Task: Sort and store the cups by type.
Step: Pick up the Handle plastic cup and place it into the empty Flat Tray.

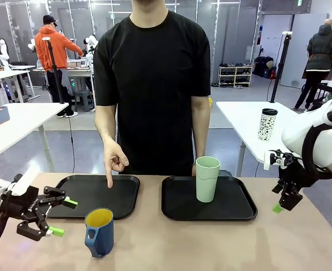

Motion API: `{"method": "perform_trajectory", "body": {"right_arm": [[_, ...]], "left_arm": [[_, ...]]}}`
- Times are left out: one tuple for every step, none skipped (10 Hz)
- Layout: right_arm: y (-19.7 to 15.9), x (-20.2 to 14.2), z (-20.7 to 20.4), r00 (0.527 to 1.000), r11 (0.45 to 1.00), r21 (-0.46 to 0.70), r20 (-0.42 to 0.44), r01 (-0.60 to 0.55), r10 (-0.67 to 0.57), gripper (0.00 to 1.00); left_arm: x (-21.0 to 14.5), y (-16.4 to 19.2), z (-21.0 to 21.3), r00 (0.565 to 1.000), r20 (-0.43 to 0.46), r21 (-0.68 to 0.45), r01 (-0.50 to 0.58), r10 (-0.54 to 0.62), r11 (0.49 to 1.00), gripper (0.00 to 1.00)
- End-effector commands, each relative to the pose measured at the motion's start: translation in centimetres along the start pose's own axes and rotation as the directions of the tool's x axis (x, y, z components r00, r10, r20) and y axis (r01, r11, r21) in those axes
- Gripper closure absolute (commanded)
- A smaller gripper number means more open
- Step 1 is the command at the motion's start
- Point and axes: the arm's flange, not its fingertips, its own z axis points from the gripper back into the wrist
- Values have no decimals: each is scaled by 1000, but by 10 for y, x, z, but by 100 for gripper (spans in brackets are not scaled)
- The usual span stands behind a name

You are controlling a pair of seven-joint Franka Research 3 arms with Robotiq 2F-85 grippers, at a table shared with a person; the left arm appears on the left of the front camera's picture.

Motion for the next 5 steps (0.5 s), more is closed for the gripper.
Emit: {"method": "perform_trajectory", "body": {"right_arm": [[0, -1, 0, 1000, 1000, -1, -3, -1, 1, 0], [0, -1, 0, 1000, 1000, -1, -3, -1, 1, 0], [0, -1, 0, 1000, 1000, -1, -3, -1, 1, 0], [0, -1, 0, 1000, 1000, -1, -3, -1, 1, 0], [0, -1, 0, 1000, 1000, -1, -3, -1, 1, 0]], "left_arm": [[0, 0, 0, 1000, 2, 1, 0, 0, 1000, 0], [-8, 8, -2, 999, 34, -2, -3, 3, 1000, 0], [-16, 13, -4, 999, 27, 18, -34, 34, 999, 0], [-23, 16, -7, 999, 31, 2, -45, 44, 999, 0], [-29, 19, -10, 998, 37, 1, -50, 50, 999, 0]]}}
